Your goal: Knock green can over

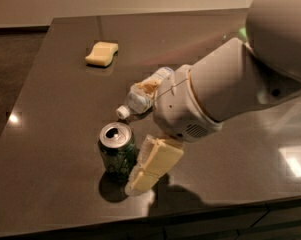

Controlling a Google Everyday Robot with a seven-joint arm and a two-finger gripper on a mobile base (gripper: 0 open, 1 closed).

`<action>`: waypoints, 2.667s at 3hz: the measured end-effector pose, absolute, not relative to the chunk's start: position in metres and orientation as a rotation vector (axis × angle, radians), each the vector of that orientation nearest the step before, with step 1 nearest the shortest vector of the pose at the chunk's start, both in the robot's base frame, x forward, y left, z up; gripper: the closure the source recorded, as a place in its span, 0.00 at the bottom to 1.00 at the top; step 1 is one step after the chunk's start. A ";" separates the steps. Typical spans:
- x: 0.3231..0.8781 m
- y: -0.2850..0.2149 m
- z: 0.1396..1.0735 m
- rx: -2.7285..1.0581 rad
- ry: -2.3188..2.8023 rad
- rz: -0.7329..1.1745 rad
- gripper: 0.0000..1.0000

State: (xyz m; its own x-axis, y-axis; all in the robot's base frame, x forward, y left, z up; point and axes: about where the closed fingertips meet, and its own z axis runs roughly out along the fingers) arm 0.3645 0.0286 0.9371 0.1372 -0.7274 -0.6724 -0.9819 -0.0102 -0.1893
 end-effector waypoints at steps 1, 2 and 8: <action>0.361 0.042 0.924 -1.789 1.672 0.532 0.00; 0.359 0.050 0.911 -1.794 1.703 0.527 0.00; 0.393 0.030 0.934 -1.771 1.819 0.524 1.00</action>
Offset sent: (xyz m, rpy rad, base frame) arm -0.0063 0.0257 -0.0480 -0.0510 0.0728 -0.0399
